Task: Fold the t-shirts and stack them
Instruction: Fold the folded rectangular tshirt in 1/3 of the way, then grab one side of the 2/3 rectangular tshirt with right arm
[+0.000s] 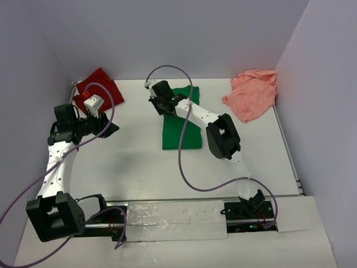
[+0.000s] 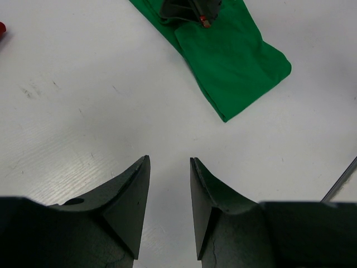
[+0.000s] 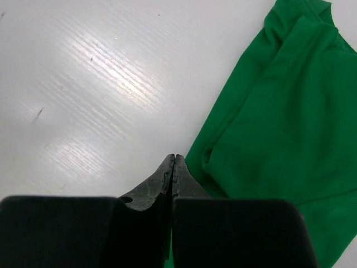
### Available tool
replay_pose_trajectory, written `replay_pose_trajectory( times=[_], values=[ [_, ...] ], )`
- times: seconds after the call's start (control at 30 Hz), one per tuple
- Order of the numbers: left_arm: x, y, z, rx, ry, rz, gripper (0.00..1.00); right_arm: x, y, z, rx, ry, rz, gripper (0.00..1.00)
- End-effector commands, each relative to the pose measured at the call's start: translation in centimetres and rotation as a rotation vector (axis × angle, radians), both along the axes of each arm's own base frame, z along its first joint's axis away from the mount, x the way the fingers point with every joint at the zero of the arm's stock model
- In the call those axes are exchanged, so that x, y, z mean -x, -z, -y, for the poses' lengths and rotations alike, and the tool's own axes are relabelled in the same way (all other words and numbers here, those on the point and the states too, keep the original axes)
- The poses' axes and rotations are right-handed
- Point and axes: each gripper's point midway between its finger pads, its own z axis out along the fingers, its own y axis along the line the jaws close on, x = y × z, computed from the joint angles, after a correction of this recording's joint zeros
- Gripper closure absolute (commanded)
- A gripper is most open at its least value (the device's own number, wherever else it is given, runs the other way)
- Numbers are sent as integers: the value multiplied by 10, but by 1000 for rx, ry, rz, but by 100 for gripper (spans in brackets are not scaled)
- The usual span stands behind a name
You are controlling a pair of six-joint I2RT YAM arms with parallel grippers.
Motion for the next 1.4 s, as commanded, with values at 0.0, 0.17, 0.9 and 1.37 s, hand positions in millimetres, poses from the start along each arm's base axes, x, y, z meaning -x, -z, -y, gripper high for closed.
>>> replay_pose_trajectory(
  times=[0.0,0.17,0.9,1.37],
  values=[
    [-4,-4,-1,-8,9,34,56,-14,3,-3,14,17,44,100],
    [-5,-18,0,-1,8,77,57,10,-57,3,-67,-56,103,93],
    [0,-37,3,-41,-38,181,55,216,20,91,755,-330,318,53],
    [5,-46,4,-44,-39,204,55,209,51,113,925,-283,381,52]
  ],
)
